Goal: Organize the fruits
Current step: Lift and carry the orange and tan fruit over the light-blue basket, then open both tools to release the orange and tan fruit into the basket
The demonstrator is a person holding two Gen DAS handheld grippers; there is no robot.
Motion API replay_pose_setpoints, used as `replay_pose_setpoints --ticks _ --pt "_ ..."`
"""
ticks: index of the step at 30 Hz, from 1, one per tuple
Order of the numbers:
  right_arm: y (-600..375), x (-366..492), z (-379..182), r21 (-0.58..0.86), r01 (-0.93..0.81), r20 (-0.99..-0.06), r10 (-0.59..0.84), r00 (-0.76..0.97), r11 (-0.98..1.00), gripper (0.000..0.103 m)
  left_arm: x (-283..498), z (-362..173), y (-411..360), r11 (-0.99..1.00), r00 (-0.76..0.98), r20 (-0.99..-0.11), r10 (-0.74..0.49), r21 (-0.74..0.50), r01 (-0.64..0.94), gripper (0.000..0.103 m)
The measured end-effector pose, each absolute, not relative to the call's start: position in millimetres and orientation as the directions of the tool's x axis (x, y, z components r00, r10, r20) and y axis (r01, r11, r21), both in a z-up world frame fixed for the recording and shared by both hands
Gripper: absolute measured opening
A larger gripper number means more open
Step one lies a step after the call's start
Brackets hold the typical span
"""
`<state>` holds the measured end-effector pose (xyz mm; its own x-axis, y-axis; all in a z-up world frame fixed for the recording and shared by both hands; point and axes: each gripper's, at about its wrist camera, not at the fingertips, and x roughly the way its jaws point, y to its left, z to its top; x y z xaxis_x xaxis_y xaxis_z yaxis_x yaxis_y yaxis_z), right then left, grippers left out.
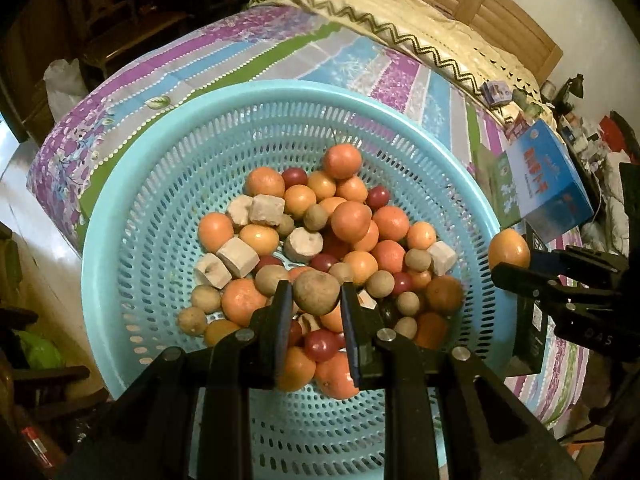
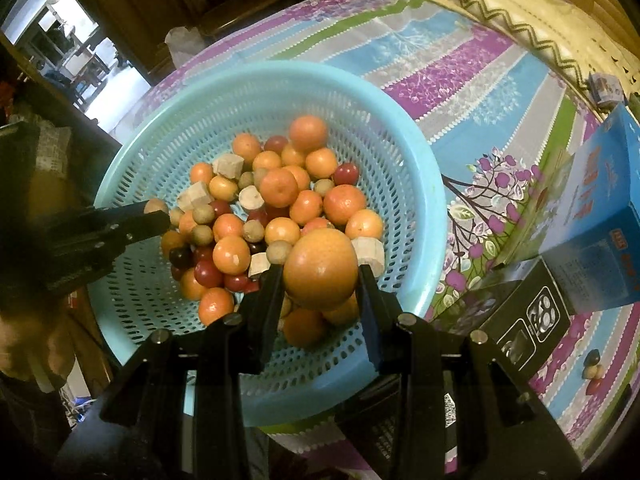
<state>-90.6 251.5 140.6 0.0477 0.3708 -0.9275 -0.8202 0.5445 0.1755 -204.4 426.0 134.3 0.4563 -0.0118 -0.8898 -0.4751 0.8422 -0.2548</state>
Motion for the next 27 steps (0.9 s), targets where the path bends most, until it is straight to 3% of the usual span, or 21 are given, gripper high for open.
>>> replay_pose_setpoints --ticks 7,11,14,15,17,27 --pt "251.7 -89.7 140.2 0.181 -0.819 -0.927 0.372 0.043 0.545 0.038 -201.8 130.3 426.5 0.840 0.441 -0.897 -0.012 -0.249 -0.483 0.025" --pt "252.6 -91.8 138.2 0.188 -0.824 -0.926 0.376 0.033 0.534 0.038 -201.8 127.7 425.8 0.839 0.439 -0.899 -0.007 -0.244 -0.487 0.052" --pt "251.7 -91.9 137.7 0.193 -0.823 -0.922 0.385 0.033 0.534 0.042 -202.3 128.2 427.1 0.834 0.443 -0.897 0.005 -0.240 -0.497 0.060" --pt "251.7 -91.9 138.3 0.194 -0.823 -0.921 0.389 0.035 0.534 0.050 -202.2 128.2 427.5 0.833 0.443 -0.896 0.008 -0.239 -0.499 0.063" --pt "251.0 -92.1 139.8 0.190 -0.825 -0.917 0.396 0.044 0.531 0.056 -202.3 128.1 428.0 0.832 0.443 -0.896 0.012 -0.237 -0.501 0.065" --pt "249.4 -90.0 141.4 0.200 -0.823 -0.913 0.406 0.041 0.532 0.056 -199.3 127.3 423.7 0.838 0.440 -0.898 0.015 -0.229 -0.495 0.065"
